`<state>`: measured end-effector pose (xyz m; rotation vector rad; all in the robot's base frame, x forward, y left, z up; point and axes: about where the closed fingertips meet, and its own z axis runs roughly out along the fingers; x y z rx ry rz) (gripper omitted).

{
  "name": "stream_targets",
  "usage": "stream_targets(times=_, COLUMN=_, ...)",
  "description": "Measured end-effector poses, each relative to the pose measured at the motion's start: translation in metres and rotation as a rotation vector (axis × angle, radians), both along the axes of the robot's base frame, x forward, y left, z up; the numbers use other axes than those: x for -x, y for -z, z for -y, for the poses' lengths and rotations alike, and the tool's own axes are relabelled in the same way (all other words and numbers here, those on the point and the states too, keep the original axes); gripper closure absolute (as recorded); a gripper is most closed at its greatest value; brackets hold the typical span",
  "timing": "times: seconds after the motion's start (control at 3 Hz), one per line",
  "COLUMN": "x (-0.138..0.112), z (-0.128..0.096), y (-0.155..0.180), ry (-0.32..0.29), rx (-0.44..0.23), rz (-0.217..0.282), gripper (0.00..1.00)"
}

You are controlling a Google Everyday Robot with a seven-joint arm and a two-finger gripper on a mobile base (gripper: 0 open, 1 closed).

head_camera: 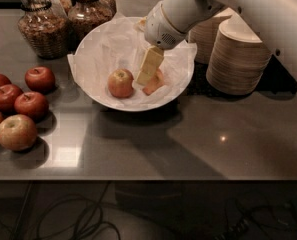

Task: Pick apple from white bowl

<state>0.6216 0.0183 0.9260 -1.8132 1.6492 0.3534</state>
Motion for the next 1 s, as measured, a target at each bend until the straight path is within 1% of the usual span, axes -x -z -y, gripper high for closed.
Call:
stream_targets(times=0.33, x=-0.001, z=-0.024, y=0.015, ry=-0.074, rx=0.008, rz=-0.021, gripper=0.00)
stream_targets(times=0.67, x=0.000, z=-0.039, y=0.029, ry=-0.119, rx=0.018, rz=-0.043, gripper=0.00)
stream_targets(times=1.0, x=0.003, z=-0.046, y=0.048, ry=-0.139, rx=0.033, rz=-0.066, gripper=0.00)
